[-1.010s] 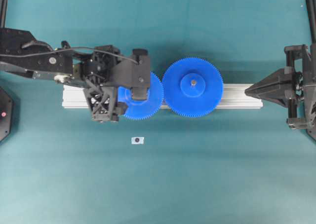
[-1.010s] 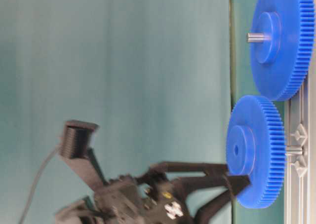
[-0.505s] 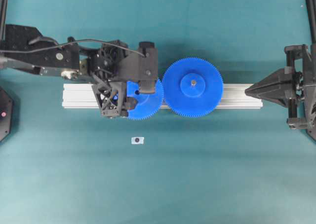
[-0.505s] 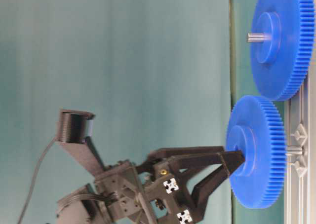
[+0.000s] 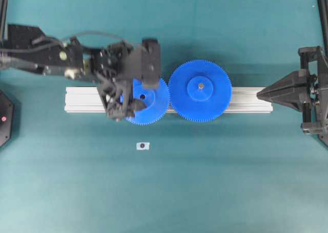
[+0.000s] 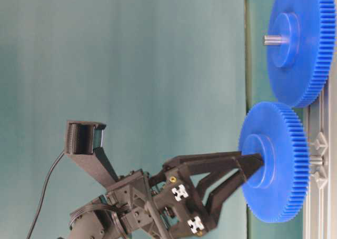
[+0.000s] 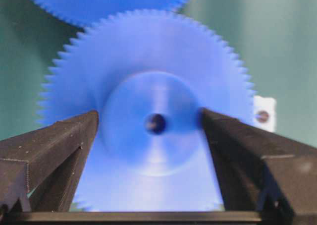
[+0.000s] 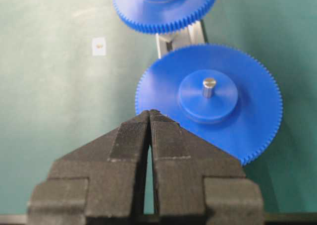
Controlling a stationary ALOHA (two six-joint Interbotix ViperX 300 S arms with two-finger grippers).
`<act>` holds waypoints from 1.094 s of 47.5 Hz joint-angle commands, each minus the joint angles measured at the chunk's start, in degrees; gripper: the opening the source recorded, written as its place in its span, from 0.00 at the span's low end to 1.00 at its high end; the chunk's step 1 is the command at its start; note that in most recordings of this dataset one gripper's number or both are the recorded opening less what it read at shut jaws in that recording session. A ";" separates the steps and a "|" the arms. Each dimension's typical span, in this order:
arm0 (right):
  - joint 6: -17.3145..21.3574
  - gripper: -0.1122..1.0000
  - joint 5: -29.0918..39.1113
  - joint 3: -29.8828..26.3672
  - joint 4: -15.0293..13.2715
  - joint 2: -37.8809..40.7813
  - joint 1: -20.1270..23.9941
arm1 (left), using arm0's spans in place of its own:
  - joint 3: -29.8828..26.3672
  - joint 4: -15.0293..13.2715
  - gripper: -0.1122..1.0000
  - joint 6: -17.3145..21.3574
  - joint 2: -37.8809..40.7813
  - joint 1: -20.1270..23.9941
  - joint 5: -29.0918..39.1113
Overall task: Insert the small gear onto the shaft.
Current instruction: 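Lower the small gear onto the shaft and open the left gripper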
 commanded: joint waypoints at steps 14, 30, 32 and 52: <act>0.44 0.15 -0.18 -0.53 0.09 0.09 -0.09 | -1.67 0.18 0.89 1.93 -2.29 2.64 0.88; 0.44 0.15 -0.26 -0.53 0.09 0.09 -0.09 | -3.16 0.18 0.89 1.67 -2.29 2.72 0.97; 0.44 0.15 -0.26 -0.53 0.09 0.18 -0.09 | -3.52 0.18 0.89 1.67 -2.29 2.72 0.97; 0.44 0.15 -0.26 -0.53 0.00 0.09 -0.09 | -3.60 0.18 0.89 1.67 -6.77 2.46 3.16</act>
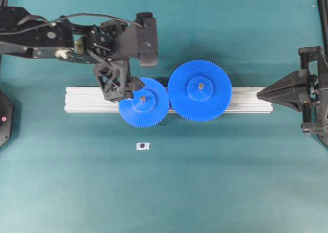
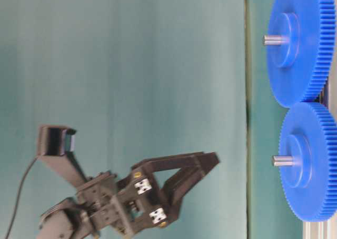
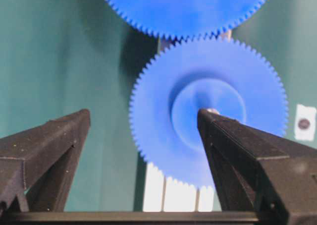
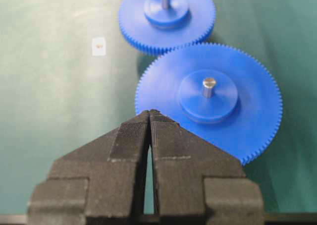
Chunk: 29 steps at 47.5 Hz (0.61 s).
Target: Insert the small gear onto the shaft.
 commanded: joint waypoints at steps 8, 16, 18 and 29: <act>0.44 0.15 -0.26 -0.35 0.09 0.00 -0.09 | 0.26 0.18 0.89 -0.18 -5.62 -0.70 0.00; 0.44 0.15 -0.26 0.09 0.09 -0.70 -0.09 | 2.99 0.18 0.89 -0.26 -8.35 -1.93 0.00; 0.44 0.15 -0.26 0.09 0.00 -0.97 -0.09 | 3.52 0.18 0.89 -0.35 -8.88 -2.46 0.00; 0.44 0.15 0.09 0.79 0.09 -2.72 -0.09 | 6.06 0.18 0.89 -0.62 -11.87 -5.27 -0.26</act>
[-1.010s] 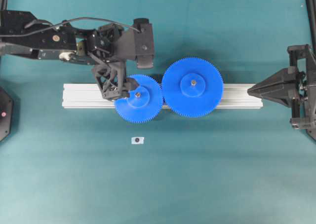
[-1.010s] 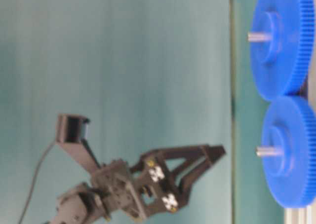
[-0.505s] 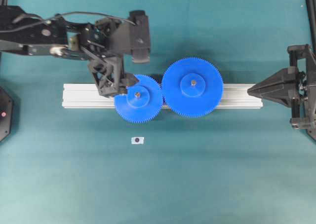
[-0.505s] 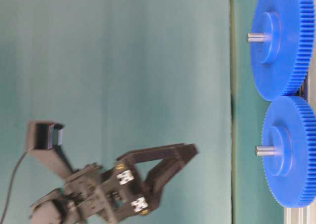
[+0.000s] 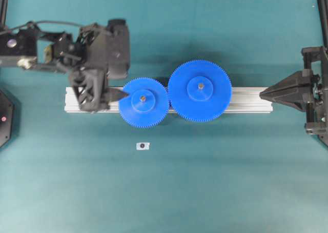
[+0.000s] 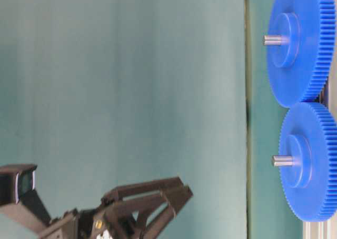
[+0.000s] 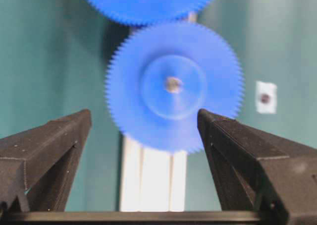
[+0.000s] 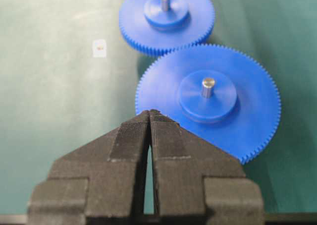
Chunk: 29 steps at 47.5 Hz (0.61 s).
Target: Insert the small gear onto the shaft.
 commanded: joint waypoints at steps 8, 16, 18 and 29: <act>0.79 0.15 1.05 0.00 0.18 -1.67 -0.09 | 2.02 0.09 0.89 -0.79 -4.39 -2.11 -1.32; 2.29 0.15 2.29 0.53 0.18 -2.90 0.00 | 5.01 0.09 0.89 -3.78 -7.29 -2.20 -4.57; 2.64 0.15 2.55 0.70 0.18 -3.16 0.00 | 5.89 0.09 0.89 -3.96 -8.26 -2.20 -5.80; 2.81 0.15 3.16 1.32 0.18 -5.54 0.00 | 11.16 0.09 0.89 -4.31 -15.03 -3.69 -10.63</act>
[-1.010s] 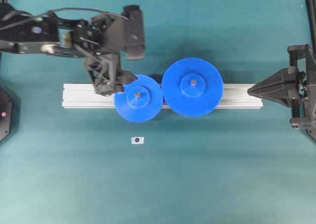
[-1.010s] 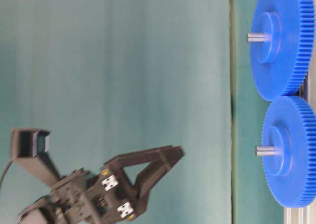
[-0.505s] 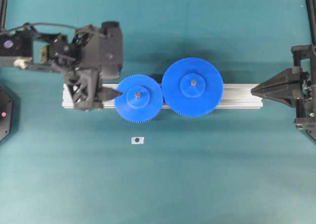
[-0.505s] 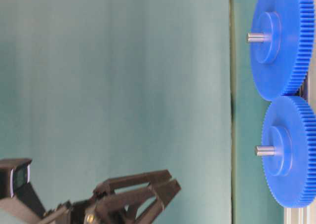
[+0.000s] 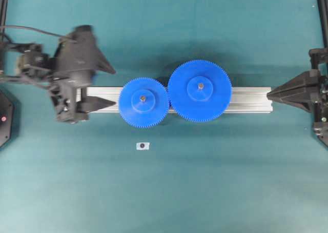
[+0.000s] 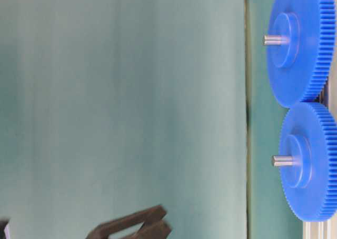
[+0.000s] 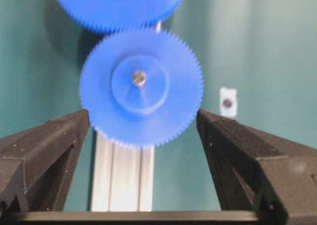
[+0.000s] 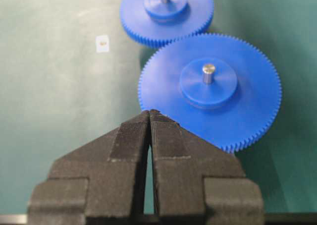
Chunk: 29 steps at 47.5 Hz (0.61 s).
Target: Insert the small gear onto the shaft.
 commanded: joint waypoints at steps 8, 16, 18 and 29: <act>0.53 0.15 1.14 -0.35 0.09 -0.53 -0.09 | 3.16 0.18 0.89 0.00 -6.33 -1.32 -1.41; 0.53 0.15 2.29 -0.18 0.09 -0.62 -0.09 | 5.45 0.18 0.88 -0.26 -8.53 -1.76 -2.37; 0.53 0.15 2.37 -0.18 0.09 -0.70 -0.09 | 5.89 0.18 0.87 -0.26 -9.05 -1.85 -2.99; 0.53 0.15 2.20 0.44 0.09 -1.67 -0.09 | 10.11 0.18 0.74 -0.44 -14.33 -1.85 -5.19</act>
